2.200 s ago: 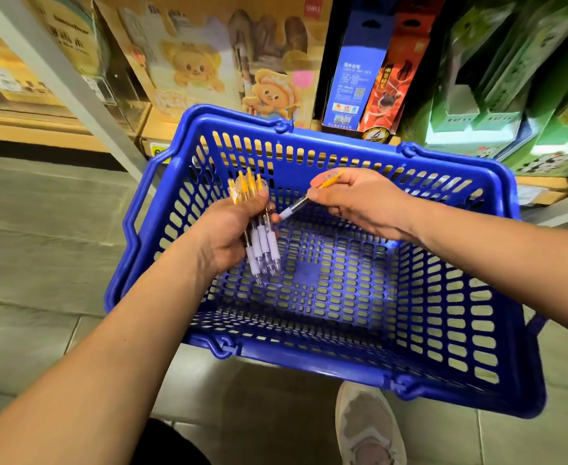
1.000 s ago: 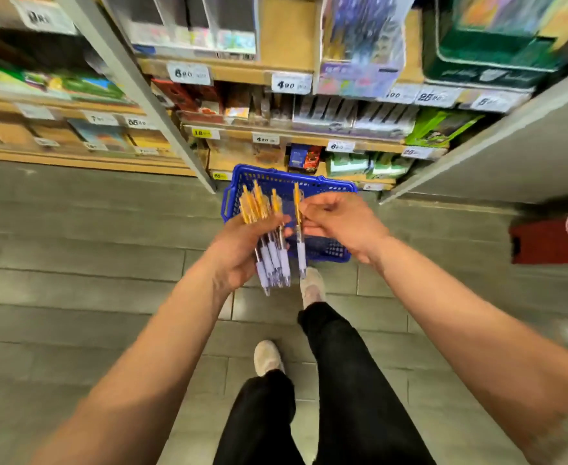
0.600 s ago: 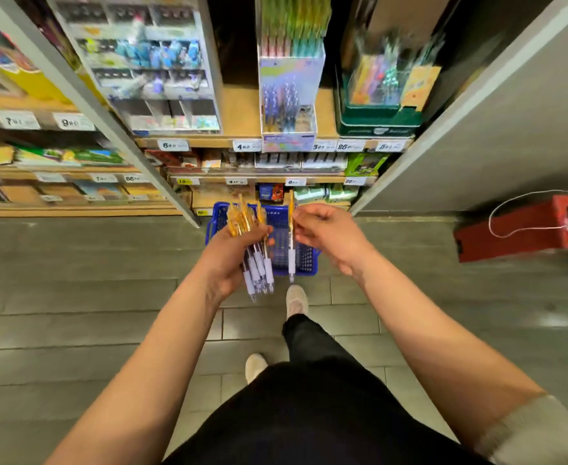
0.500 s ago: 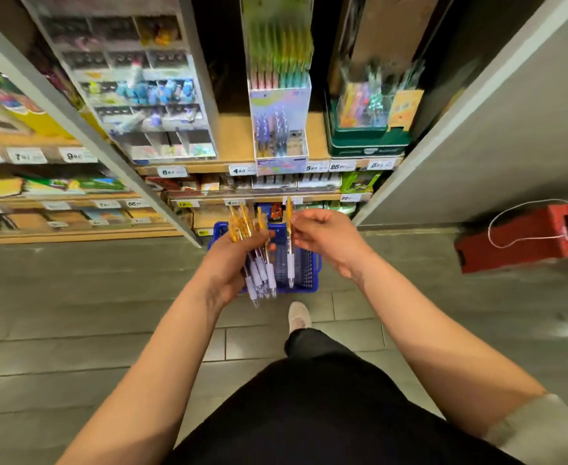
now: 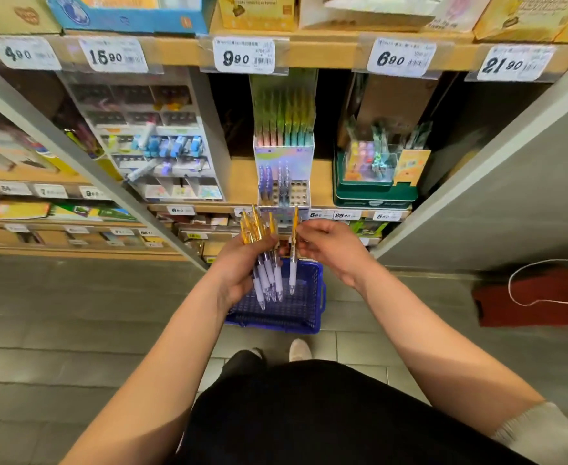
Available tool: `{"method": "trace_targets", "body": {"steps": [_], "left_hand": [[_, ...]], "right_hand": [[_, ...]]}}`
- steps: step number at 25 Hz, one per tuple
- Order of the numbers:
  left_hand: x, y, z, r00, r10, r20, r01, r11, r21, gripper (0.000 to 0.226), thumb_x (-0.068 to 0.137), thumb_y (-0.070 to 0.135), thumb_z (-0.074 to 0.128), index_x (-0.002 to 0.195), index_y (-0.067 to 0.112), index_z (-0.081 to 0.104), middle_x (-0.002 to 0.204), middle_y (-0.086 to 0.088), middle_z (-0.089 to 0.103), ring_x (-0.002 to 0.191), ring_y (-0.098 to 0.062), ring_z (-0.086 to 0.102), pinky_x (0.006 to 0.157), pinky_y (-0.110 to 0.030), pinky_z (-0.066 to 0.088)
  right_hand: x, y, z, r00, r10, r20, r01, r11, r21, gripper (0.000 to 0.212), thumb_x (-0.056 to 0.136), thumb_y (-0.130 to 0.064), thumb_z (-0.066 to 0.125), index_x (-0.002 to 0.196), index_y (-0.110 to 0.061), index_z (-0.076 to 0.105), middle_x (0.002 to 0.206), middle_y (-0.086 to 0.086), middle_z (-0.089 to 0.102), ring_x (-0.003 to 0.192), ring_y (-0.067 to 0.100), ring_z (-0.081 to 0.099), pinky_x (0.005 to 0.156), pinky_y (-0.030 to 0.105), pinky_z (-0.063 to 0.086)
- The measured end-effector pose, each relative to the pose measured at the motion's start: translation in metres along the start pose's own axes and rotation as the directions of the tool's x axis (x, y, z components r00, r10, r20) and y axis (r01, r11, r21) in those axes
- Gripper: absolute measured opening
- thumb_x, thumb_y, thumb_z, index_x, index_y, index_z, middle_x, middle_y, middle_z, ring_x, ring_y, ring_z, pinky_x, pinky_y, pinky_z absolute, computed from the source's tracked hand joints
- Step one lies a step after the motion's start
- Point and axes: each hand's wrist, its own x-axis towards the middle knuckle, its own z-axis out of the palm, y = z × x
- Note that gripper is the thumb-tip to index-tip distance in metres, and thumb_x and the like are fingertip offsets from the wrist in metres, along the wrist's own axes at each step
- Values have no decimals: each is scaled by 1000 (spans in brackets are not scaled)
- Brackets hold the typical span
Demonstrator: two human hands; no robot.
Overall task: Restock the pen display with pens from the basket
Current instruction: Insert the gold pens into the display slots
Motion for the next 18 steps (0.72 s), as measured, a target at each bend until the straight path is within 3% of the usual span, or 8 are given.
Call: {"method": "trace_targets", "body": {"steps": [5,10,13,18], "left_hand": [[23,19,1,999,-17,29,17,1000,19,15,94,5,67,108,7,68,86,-10,76,73,-19,73,68,-34,62],[46,37,-5,995,-54,79,48,996,79,26,96,7,64,122,2,65,102,-17,74,89,-28,69,95,-46,55],[62,47,-12,989,-83,120,65,987,147,33,96,9,65,129,2,63,120,-20,71,114,-36,67,106,-50,49],[79,62,-16,980,-97,173,65,980,186,35,98,10,63,132,2,61,125,-20,70,119,-37,65,108,-55,47]], "right_hand": [[21,-13,6,999,-7,-34,7,1000,0,22,94,-12,69,114,-2,68,95,12,69,82,19,64,75,25,58],[36,-21,14,996,-14,-90,12,1000,-21,22,94,-13,69,113,-2,70,86,8,70,77,16,65,79,27,58],[46,-20,19,991,-19,-130,15,999,-39,22,93,-15,70,113,-4,71,86,6,71,76,14,67,79,26,57],[60,-21,24,989,-22,-149,19,1000,-20,21,93,-14,71,112,-6,71,87,7,73,78,13,70,81,27,58]]}}
